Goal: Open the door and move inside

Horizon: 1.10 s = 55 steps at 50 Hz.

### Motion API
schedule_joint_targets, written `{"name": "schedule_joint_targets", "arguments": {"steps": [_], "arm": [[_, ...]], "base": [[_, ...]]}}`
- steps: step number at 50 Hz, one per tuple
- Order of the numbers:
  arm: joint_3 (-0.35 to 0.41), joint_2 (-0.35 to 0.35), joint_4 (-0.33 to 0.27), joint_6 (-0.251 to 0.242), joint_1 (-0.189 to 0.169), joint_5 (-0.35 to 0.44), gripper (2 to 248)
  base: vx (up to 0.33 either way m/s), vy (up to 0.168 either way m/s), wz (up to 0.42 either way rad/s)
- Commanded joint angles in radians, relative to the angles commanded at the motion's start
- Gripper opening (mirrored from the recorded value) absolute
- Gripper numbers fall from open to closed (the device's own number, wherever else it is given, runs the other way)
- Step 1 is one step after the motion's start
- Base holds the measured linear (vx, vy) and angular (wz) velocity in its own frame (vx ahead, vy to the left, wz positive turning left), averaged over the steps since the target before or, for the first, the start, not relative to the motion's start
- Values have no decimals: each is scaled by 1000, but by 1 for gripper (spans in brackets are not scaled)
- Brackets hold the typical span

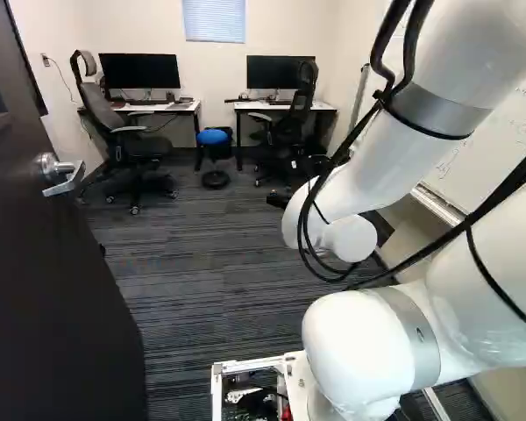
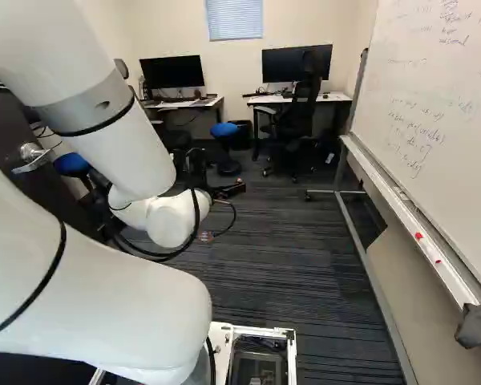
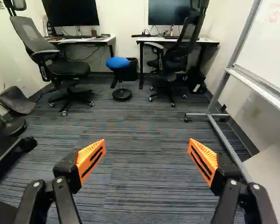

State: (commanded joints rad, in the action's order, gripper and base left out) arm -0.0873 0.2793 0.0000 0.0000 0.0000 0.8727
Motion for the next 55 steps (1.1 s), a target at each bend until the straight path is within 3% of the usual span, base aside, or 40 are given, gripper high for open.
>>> {"name": "schedule_joint_targets", "arguments": {"steps": [55], "arm": [[0,0,0,0,0,0,247]], "base": [[171,4,-12]]}}
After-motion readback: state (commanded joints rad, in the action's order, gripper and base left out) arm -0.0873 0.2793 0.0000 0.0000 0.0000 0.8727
